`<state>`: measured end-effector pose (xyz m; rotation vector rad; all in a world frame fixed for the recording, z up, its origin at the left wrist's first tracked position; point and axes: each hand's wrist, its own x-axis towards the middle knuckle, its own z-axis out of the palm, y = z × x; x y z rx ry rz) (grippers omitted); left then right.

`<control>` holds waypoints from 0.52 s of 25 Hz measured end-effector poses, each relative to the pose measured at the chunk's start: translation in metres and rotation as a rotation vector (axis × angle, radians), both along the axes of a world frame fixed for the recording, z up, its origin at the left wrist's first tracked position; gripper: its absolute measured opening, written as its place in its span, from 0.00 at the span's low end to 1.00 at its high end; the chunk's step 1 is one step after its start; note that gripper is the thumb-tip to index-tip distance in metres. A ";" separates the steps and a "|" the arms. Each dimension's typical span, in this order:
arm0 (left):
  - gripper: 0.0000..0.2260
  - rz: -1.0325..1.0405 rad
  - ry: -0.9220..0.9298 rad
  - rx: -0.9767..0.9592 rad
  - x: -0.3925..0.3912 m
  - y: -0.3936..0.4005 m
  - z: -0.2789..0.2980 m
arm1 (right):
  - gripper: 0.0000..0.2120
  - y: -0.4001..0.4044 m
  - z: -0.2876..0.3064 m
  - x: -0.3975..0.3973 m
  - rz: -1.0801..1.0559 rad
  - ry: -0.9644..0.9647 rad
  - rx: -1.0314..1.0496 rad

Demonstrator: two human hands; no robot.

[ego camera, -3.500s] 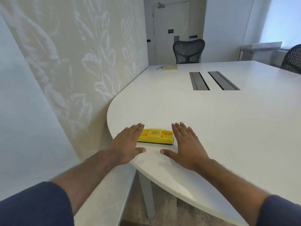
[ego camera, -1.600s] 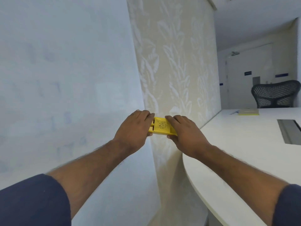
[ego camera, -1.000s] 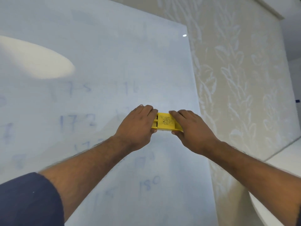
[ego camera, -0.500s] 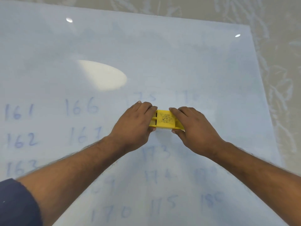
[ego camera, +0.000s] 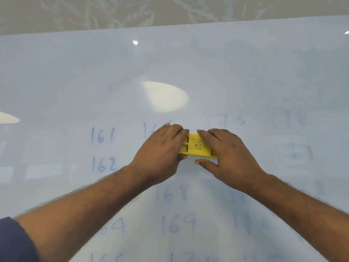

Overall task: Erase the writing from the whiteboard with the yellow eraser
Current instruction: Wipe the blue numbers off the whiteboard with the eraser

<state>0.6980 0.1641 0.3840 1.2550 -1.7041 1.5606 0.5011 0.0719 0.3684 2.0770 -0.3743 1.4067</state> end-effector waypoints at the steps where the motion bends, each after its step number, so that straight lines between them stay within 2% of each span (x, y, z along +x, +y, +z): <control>1: 0.27 0.009 -0.007 -0.010 0.007 0.005 -0.001 | 0.32 0.003 0.001 0.012 0.011 0.004 -0.009; 13: 0.28 0.063 0.006 -0.054 0.106 0.056 0.006 | 0.29 0.036 0.017 0.118 0.086 0.021 -0.096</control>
